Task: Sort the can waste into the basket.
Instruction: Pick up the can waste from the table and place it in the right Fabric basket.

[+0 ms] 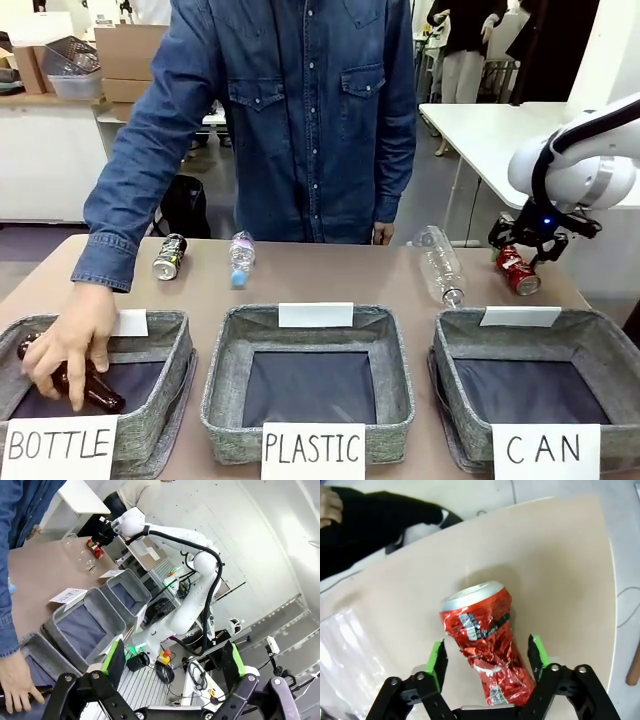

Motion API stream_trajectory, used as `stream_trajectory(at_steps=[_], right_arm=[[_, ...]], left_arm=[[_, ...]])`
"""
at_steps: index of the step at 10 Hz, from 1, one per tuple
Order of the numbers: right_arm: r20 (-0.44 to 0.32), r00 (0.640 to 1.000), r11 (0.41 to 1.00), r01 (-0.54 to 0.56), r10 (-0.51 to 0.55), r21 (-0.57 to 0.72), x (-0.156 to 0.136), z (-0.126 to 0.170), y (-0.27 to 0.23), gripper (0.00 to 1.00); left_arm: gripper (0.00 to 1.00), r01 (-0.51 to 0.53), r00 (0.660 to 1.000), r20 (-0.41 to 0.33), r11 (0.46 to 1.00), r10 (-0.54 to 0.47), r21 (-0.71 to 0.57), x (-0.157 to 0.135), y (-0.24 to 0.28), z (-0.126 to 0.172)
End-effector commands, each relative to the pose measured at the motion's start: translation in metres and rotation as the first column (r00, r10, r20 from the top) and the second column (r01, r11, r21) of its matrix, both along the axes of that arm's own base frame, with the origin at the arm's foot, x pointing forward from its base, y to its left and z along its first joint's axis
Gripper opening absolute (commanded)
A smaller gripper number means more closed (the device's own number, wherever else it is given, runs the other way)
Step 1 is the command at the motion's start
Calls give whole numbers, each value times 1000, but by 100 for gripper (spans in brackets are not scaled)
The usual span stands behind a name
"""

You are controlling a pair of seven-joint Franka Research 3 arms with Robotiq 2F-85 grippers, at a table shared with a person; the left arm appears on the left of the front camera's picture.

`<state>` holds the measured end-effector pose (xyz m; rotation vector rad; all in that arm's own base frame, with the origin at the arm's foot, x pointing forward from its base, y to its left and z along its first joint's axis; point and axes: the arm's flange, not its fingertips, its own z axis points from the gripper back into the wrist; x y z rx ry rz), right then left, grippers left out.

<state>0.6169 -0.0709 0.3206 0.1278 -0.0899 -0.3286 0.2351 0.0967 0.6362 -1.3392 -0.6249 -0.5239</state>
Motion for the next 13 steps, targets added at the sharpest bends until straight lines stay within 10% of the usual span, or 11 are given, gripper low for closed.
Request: stream_trajectory(at_steps=[1,4,9,13], right_arm=[[-17,999,999,-44,43,-23,1,10,0,0],[-28,998,998,-54,53,-15,1,11,-1,14],[-32,999,999,-35,35,5,-7,25,-6,0],[17,999,995,-45,44,93,-54,136,-9,0]], left_arm=[[100,-8,1000,12,1000,8,-20,-1,-3,0],[100,-8,1000,12,1000,8,-20,-1,-3,0],[100,-8,1000,12,1000,8,-20,-1,-3,0],[100,105,994,16,994,-104,-29,7,-12,-28]])
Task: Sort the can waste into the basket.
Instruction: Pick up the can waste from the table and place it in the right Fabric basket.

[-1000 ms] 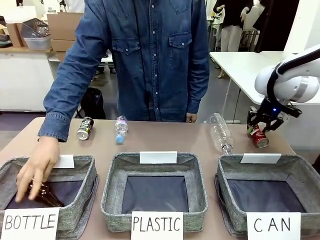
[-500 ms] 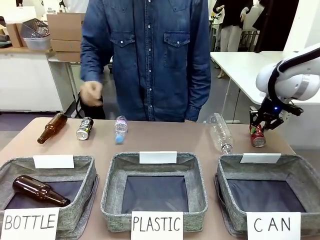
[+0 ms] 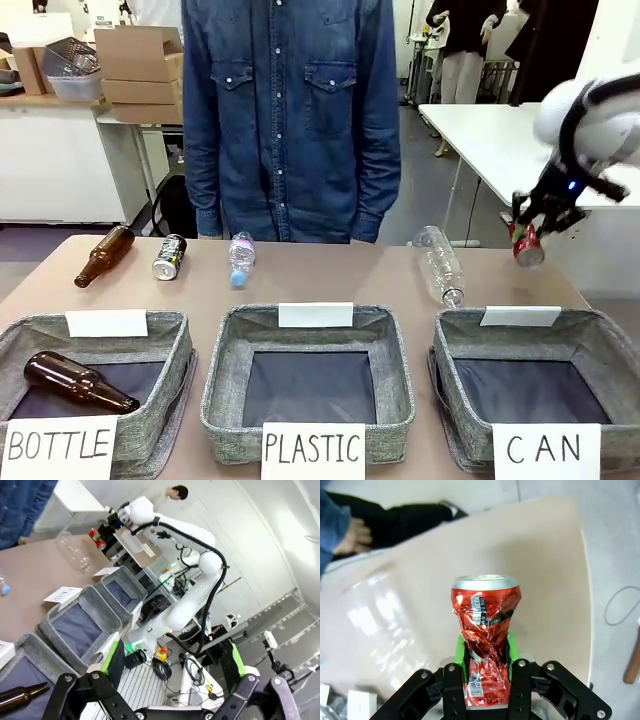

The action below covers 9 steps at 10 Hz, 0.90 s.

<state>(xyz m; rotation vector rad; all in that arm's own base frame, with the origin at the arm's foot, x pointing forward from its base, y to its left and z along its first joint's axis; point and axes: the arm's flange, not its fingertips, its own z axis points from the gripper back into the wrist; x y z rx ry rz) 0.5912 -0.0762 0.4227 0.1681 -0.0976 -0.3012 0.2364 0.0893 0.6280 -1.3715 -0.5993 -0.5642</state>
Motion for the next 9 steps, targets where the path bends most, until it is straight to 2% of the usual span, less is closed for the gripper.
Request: stream_trajectory(at_steps=[1,2,3,4,5,6,7,9], right_arm=[[-23,1000,998,-10,11,60,-55,73,-3,0],[26,997,996,-74,72,57,-89,105,2,0],[46,993,991,-109,106,74,-117,122,9,0],[26,991,985,-134,132,106,-145,132,17,0],[9,984,976,-179,180,127,-173,137,26,0],[16,957,945,-287,288,157,-203,139,37,0],[15,941,927,-335,337,169,-226,139,46,0],[-11,885,866,-453,466,210,-262,135,62,0]], left_arm=[[100,102,993,-56,994,-104,-30,17,-13,-52],[100,154,979,-137,988,-152,4,29,-27,-93],[100,214,959,-191,977,-209,3,37,-45,-125],[100,290,932,-226,957,-284,-8,39,-64,-147],[100,315,915,-277,948,-293,37,43,-82,-166],[100,312,900,-369,934,-233,173,51,-90,-185],[100,274,927,-263,962,-267,-11,39,-74,-160],[100,274,927,-263,962,-267,-11,39,-74,-160]])
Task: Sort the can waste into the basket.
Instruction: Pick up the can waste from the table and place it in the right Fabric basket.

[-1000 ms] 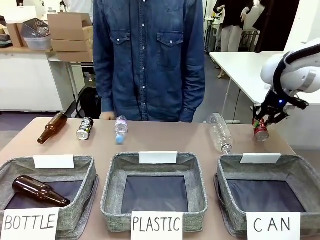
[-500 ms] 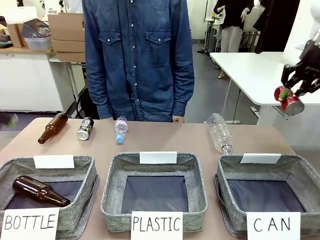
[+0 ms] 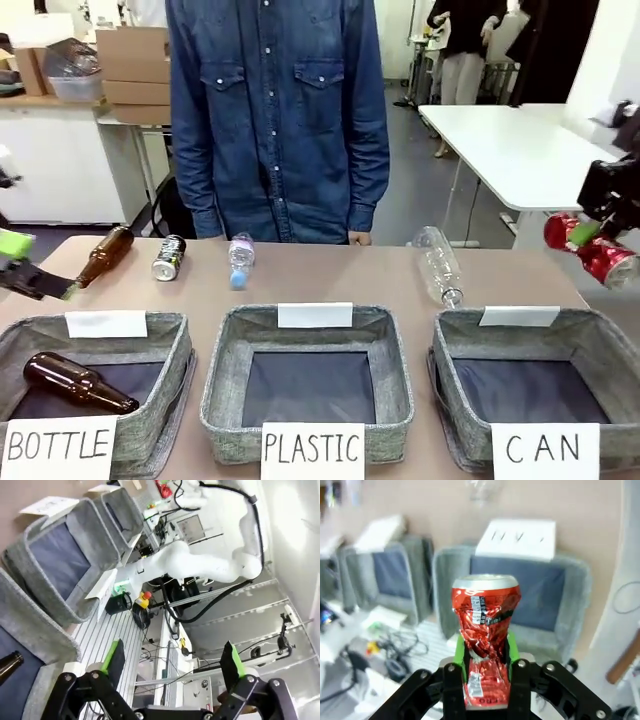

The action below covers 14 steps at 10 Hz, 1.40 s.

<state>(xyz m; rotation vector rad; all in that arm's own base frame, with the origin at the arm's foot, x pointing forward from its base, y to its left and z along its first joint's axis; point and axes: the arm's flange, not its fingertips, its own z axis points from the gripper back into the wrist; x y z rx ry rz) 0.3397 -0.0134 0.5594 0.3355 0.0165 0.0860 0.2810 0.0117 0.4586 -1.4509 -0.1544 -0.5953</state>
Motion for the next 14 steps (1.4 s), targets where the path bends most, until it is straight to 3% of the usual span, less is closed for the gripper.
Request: stream_trajectory(at_steps=[1,5,6,7,9,14], right_arm=[[-20,991,990,-134,135,39,-26,-4,5,0],[-25,989,988,-147,148,46,-27,-11,4,0],[-1,981,981,-195,195,16,-23,-17,6,0],[-5,977,973,-214,214,-82,-13,-34,11,0],[-66,964,960,-264,258,-95,2,-71,17,0],[-54,924,919,-383,380,-89,3,-89,18,0]], left_arm=[[100,-11,1000,13,999,12,-42,-6,3,10],[100,-11,1000,13,999,12,-42,-6,3,10],[100,-11,1000,13,999,12,-42,-6,3,10],[100,-11,1000,13,999,12,-42,-6,3,10],[100,-11,1000,13,999,12,-42,-6,3,10],[100,-11,1000,13,999,12,-42,-6,3,10]])
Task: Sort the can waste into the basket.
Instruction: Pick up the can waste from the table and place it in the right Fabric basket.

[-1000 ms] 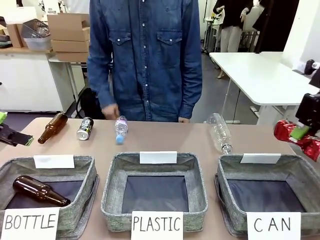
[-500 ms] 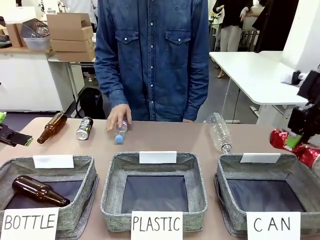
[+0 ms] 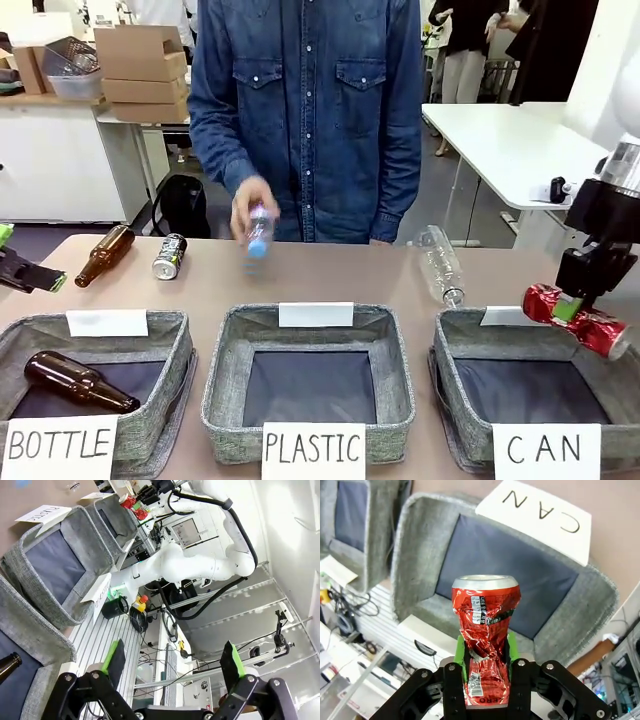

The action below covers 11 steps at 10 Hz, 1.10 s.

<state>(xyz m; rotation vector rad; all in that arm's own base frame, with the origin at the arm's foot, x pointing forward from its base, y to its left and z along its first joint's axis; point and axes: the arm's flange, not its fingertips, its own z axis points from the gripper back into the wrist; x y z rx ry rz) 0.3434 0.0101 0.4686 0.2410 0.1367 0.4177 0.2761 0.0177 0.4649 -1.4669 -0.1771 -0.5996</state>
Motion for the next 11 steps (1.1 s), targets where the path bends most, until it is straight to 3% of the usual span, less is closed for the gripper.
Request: stream_trajectory(at_steps=[1,3,9,10,11], right_arm=[[14,998,998,-57,57,10,0,1,-6,84],[31,997,998,-64,64,-9,-1,1,-7,100],[31,1000,998,-8,6,57,0,5,-11,100],[-3,999,979,49,-50,199,3,14,-13,100],[-49,987,876,158,-152,456,4,29,-15,100]], left_arm=[[100,-4,1000,0,1000,4,-20,-1,-3,3],[100,-4,1000,0,1000,4,-20,-1,-3,3],[100,-4,1000,0,1000,4,-20,-1,-3,3],[100,-4,1000,0,1000,4,-20,-1,-3,3],[100,-4,1000,0,1000,4,-20,-1,-3,3]])
